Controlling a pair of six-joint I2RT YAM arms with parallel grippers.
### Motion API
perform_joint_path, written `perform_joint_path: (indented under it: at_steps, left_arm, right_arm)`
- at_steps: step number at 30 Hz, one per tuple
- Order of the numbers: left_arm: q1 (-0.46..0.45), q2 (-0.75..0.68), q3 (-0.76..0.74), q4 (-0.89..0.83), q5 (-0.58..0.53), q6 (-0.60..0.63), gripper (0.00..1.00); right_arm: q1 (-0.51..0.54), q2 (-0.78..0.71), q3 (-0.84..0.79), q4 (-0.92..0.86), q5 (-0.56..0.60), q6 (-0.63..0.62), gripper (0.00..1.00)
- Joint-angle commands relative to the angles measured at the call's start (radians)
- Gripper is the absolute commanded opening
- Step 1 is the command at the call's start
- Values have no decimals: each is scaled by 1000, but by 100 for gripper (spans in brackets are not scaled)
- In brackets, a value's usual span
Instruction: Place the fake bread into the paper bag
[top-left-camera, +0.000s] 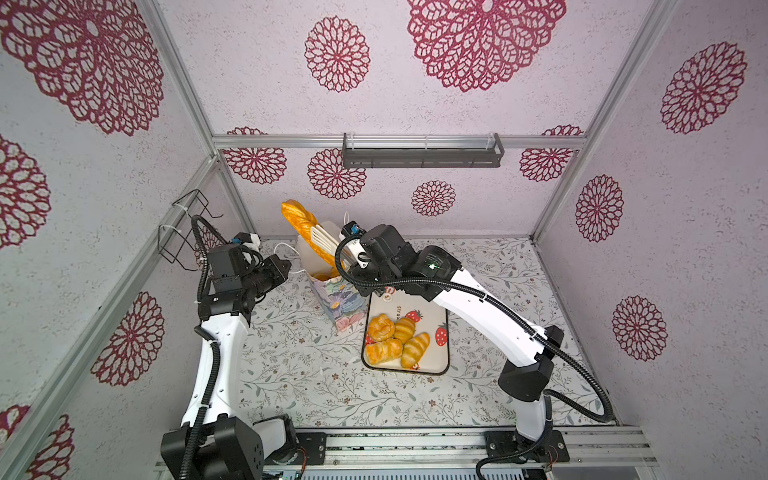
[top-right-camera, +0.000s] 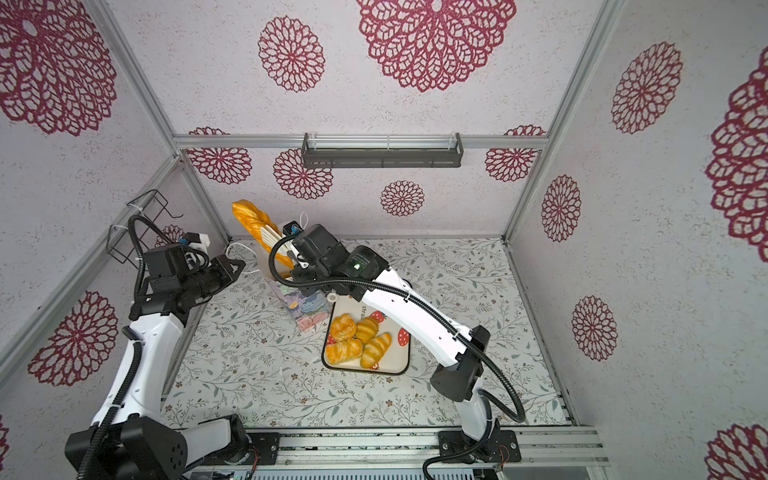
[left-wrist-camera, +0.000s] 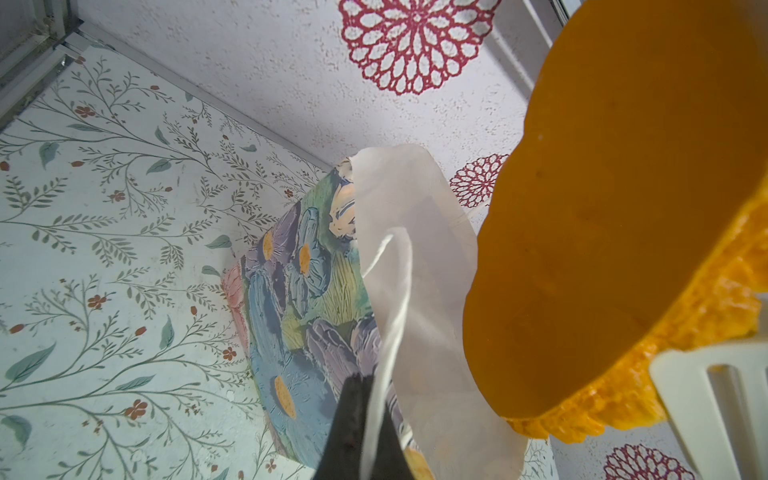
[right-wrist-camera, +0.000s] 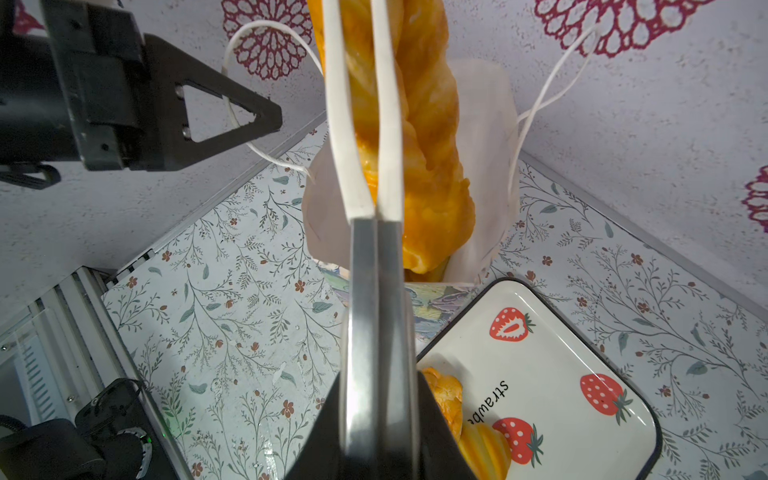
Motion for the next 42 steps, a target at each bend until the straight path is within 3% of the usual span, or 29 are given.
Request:
perform_joint_path:
  at_steps: [1,16,20,31,42]
  left_arm:
    - [10,-15,-9,13,1,3,0]
    - [10,-19,-8,11,1,4,0]
    - [10,-19,-8,12,1,4,0]
    - [9,-16,-7,12,0,4,0]
    - [10,-10,-5,13,1,2,0]
  right_arm:
    - [-16,-29,16,64,5,-13,23]
    - [-34,-53,-65,86,-8,0,25]
    - [-34,-63,-91,91,-10,3,33]
    - [-35,-98,-109,85,5,3,40]
    - [-34,-241,-221,99,29,24,41]
